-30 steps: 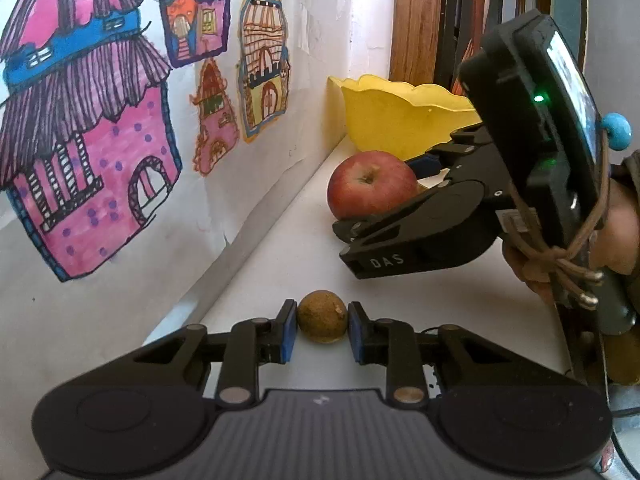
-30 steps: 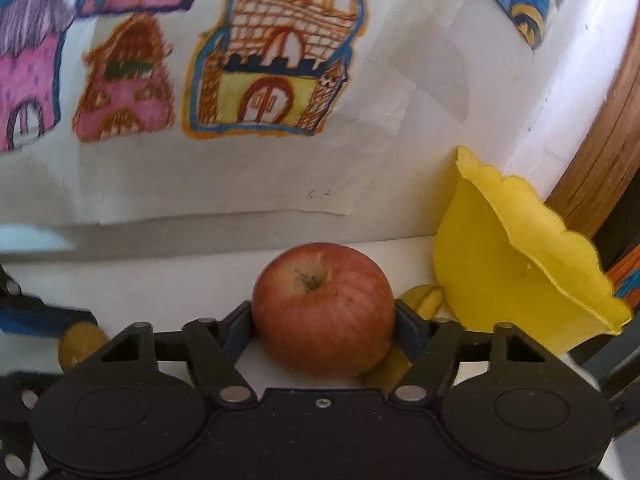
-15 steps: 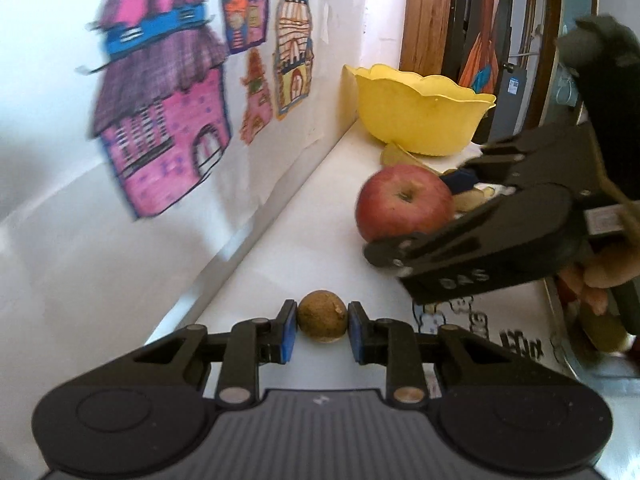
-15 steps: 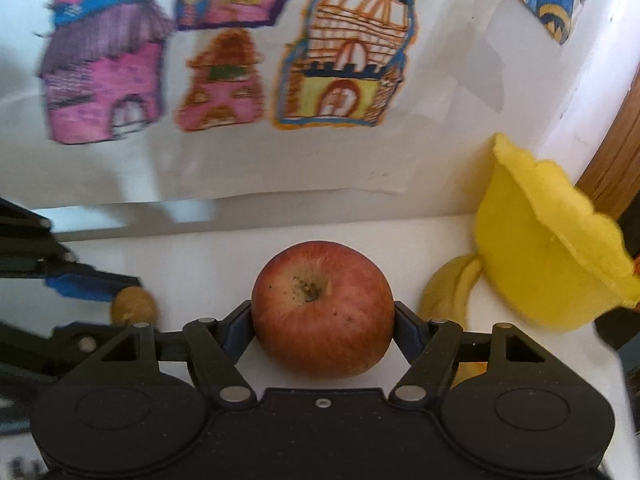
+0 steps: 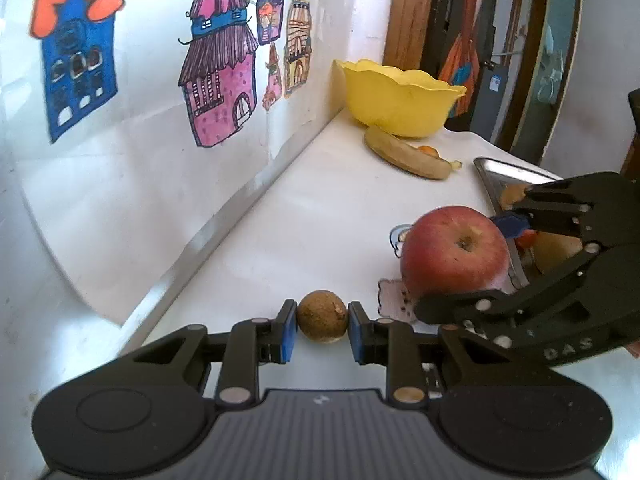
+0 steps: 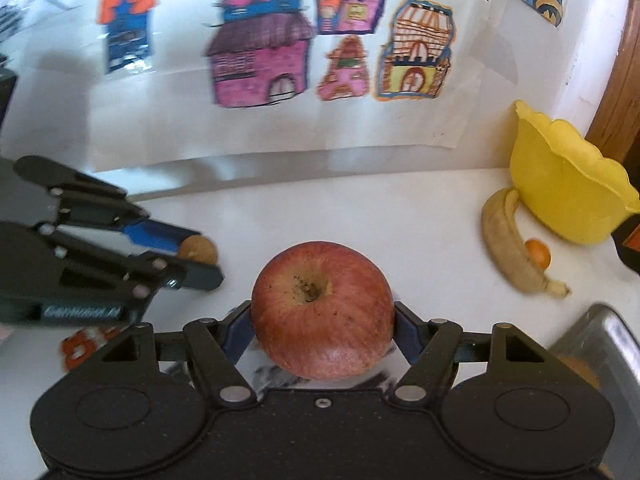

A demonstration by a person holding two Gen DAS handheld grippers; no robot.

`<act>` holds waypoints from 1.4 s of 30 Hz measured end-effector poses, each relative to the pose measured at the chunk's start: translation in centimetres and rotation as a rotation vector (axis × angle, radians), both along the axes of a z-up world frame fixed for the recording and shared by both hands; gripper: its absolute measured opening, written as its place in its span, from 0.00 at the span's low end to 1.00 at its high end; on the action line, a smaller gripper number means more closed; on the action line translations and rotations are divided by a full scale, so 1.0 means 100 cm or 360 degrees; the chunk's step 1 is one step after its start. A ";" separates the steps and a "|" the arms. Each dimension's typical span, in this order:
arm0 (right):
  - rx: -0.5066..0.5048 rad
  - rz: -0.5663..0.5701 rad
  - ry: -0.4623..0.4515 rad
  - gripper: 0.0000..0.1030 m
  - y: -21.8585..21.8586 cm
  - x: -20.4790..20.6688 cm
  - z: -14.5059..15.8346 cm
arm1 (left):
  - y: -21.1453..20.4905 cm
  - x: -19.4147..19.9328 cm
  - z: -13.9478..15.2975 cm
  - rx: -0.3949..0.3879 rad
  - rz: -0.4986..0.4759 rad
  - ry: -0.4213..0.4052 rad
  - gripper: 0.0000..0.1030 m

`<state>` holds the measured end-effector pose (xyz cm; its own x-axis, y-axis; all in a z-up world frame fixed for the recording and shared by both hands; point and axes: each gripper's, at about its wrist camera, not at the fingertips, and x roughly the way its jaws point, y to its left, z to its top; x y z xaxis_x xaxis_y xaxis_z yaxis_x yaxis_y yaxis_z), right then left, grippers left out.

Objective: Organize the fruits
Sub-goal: 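Carry the small fruit and the apple toward the metal tray with both tools, then lower the small brown fruit and red apple into the tray, opening both tools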

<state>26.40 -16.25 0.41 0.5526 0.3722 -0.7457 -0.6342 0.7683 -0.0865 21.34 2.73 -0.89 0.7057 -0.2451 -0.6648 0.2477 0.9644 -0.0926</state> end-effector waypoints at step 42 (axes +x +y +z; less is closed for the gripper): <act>0.0455 -0.0625 -0.0017 0.70 -0.080 -0.128 -0.001 | -0.058 -0.041 0.015 -0.0120 -0.0112 -0.0055 0.29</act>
